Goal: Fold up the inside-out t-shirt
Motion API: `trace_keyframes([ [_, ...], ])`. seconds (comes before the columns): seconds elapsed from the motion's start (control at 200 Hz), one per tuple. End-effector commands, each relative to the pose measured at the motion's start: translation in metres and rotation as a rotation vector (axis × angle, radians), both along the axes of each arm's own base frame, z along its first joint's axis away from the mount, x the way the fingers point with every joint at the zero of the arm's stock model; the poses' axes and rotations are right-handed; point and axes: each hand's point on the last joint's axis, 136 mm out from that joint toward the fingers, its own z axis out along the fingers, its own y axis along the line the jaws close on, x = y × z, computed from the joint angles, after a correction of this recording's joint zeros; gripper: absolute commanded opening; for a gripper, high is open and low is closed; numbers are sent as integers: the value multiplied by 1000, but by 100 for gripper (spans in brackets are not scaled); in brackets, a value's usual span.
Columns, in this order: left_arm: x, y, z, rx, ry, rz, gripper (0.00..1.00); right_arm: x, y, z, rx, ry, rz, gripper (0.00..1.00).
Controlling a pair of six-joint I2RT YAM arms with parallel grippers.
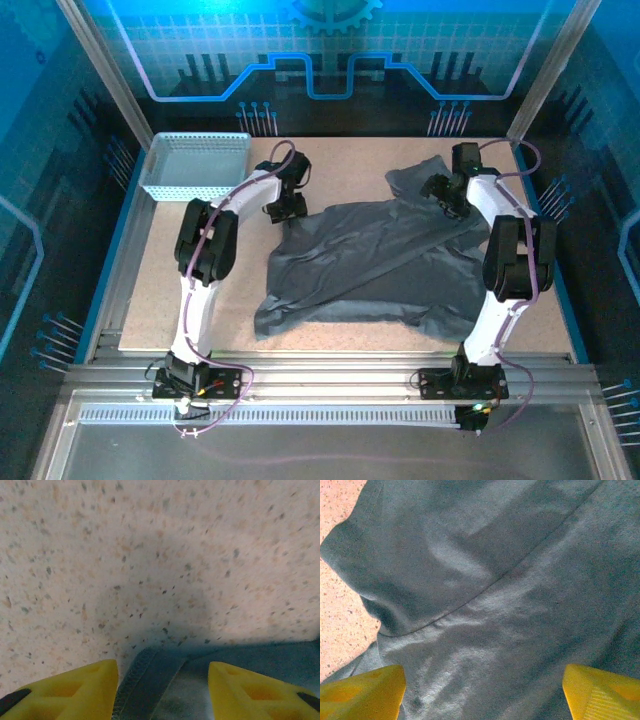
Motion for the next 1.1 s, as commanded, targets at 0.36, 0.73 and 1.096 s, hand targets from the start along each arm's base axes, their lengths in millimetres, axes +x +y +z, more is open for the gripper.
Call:
trace_keyframes([
  [0.36, 6, 13, -16, 65, 38, -19, 23, 18, 16, 7, -76, -24, 105, 83],
  [0.73, 2, 6, -9, -7, -1, -36, 1, 103, -25, -15, -304, 30, 176, 82],
  [1.096, -14, -10, 8, -119, -85, -77, 0, 174, -51, -33, -317, -62, 202, 74],
])
